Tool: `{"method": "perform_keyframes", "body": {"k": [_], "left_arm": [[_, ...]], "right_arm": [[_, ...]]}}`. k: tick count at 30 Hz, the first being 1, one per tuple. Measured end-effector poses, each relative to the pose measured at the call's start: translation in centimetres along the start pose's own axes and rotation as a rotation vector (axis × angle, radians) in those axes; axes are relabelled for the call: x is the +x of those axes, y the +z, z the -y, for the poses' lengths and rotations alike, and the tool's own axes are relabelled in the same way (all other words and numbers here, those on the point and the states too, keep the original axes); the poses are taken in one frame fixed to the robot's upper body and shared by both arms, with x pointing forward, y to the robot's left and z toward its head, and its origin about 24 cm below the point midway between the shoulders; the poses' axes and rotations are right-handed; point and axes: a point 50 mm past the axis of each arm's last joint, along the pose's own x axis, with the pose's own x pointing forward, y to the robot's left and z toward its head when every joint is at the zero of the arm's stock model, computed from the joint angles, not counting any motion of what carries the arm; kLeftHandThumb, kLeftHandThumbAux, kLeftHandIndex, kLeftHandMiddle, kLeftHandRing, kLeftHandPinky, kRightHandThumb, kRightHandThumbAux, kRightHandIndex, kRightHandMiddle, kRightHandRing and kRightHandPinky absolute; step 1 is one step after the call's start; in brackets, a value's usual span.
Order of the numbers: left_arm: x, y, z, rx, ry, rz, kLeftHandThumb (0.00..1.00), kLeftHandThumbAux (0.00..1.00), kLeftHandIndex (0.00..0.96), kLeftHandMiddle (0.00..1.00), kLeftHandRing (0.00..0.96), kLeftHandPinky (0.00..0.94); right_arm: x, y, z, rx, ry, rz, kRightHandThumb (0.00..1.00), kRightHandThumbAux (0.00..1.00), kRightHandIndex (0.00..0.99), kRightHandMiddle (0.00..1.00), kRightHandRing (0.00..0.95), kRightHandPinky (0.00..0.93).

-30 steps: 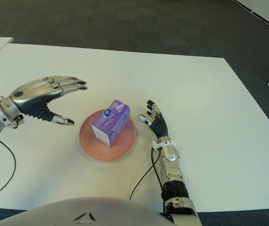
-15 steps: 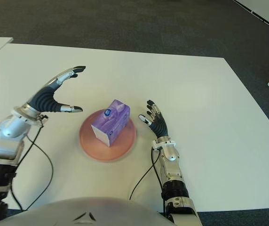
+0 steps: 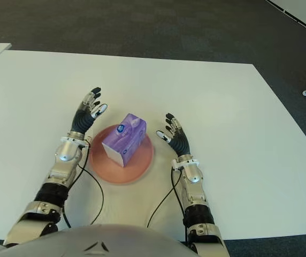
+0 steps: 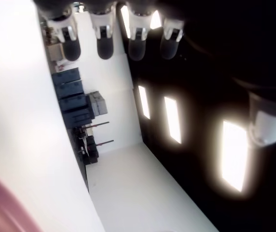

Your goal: Put the tissue paper into the plate.

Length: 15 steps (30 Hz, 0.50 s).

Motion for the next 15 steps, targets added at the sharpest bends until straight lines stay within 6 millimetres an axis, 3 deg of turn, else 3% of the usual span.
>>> {"method": "perform_keyframes", "body": {"k": [15], "left_arm": [[-0.8, -1.3, -1.2, -0.012, 0.056, -0.040, 0.000, 0.395, 0.000, 0.000, 0.000, 0.000]], "right_arm": [[-0.1, -0.1, 0.1, 0.001, -0.009, -0.004, 0.000, 0.635, 0.000, 0.000, 0.000, 0.000]]}}
